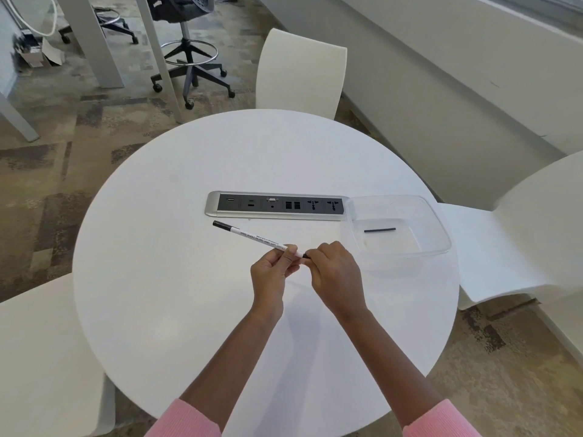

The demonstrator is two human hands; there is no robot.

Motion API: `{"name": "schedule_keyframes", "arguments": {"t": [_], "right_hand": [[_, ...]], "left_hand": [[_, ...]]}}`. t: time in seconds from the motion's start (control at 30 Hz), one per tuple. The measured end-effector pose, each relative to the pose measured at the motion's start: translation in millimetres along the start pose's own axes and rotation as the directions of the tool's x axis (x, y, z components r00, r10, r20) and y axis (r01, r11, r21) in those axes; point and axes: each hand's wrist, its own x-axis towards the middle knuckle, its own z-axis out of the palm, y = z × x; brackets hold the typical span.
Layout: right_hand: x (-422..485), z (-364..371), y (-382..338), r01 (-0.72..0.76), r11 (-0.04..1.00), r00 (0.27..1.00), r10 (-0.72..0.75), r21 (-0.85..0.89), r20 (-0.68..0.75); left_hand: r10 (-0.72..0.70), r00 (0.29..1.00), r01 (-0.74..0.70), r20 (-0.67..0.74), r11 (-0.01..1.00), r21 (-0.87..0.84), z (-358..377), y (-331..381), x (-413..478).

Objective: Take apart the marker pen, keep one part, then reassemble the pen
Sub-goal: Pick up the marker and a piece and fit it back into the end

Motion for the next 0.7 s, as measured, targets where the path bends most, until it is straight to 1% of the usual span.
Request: {"name": "schedule_keyframes", "arguments": {"t": [0.07, 0.13, 0.2, 0.23, 0.3, 0.37, 0.43, 0.57, 0.67, 0.7], "right_hand": [[0.5, 0.7, -0.3, 0.005, 1.000, 1.000, -0.005, 0.003, 0.008], [-0.4, 1.3, -1.5, -0.043, 0.998, 0.998, 0.041, 0.052, 0.046], [-1.5, 1.0, -4.2, -0.163, 0.971, 0.982, 0.144, 0.175, 0.119], [-1.4, -0.3, -6.0, -0.250, 0.936, 0.961, 0.209, 0.247, 0.180], [-0.7, -6.9, -10.1, -0.418, 0.830, 0.898, 0.315, 0.369, 0.308], [1.0, -14.5, -11.9, -0.549, 0.685, 0.831, 0.390, 0.479, 0.396], [3.7, -20.0, -11.6, -0.652, 0.533, 0.758, 0.439, 0.538, 0.483], [10.2, -22.8, -5.4, -0.791, 0.294, 0.609, 0.464, 0.537, 0.643], [11.3, -23.3, -2.9, -0.868, 0.059, 0.467, 0.439, 0.493, 0.768], [10.7, -22.8, -2.4, -0.869, -0.001, 0.447, 0.431, 0.495, 0.784]], "left_hand": [[0.000, 1.000, 0.000, 0.000, 1.000, 0.016, 0.0, -0.1, -0.1], [-0.007, 1.000, 0.007, 0.000, 1.000, 0.023, -0.1, -0.9, -0.2], [-0.010, 1.000, 0.009, 0.011, 1.000, 0.025, -0.5, -1.7, 0.0], [-0.006, 1.000, 0.006, 0.022, 0.999, 0.032, -0.9, -1.8, 0.3], [0.008, 0.998, -0.011, 0.055, 0.998, 0.065, -1.3, -1.3, 1.1], [0.019, 0.996, -0.027, 0.086, 0.995, 0.096, -1.3, -0.8, 1.3], [0.024, 0.994, -0.037, 0.111, 0.993, 0.114, -0.8, -0.6, 1.0], [0.025, 0.988, -0.046, 0.153, 0.990, 0.136, -1.4, -1.6, 1.4], [0.035, 0.986, -0.061, 0.163, 0.985, 0.162, -1.1, 0.0, 2.9], [0.044, 0.985, -0.072, 0.166, 0.983, 0.168, 0.3, 1.6, 4.0]]}}
